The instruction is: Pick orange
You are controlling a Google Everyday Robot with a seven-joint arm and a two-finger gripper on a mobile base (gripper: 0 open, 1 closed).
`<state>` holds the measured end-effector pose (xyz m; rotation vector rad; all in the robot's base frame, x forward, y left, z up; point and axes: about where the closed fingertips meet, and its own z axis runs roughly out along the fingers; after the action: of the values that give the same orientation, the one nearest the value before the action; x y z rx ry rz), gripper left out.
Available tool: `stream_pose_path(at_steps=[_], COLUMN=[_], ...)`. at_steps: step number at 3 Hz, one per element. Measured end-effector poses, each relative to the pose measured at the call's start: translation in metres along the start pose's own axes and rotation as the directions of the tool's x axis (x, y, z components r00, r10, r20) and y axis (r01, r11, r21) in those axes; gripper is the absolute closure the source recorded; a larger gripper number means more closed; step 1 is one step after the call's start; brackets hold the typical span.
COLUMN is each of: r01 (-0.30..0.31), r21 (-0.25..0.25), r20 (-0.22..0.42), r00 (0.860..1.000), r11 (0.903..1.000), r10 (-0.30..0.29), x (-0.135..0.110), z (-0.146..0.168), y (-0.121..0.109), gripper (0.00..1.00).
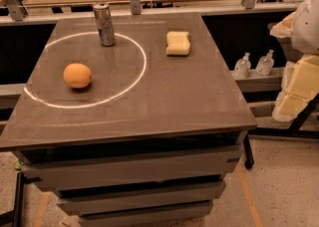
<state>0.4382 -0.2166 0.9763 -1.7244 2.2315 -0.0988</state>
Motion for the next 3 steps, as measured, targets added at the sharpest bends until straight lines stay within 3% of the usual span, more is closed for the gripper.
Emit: stream_pose_path(at_steps=[1, 2, 3], r01=[0.000, 0.016, 0.045], r21=[0.000, 0.001, -0.007], r20=[0.000, 0.044, 0.188], r00=[1.000, 0.999, 0.981], r11=[1.0000, 0.9999, 0.9990], r10=[0.000, -0.016, -0.043], x=[0.000, -0.009, -0.014], z=[0.000, -0.002, 0.008], y=[0.000, -0.001, -0.008], gripper=[0.00, 0.00, 0.00])
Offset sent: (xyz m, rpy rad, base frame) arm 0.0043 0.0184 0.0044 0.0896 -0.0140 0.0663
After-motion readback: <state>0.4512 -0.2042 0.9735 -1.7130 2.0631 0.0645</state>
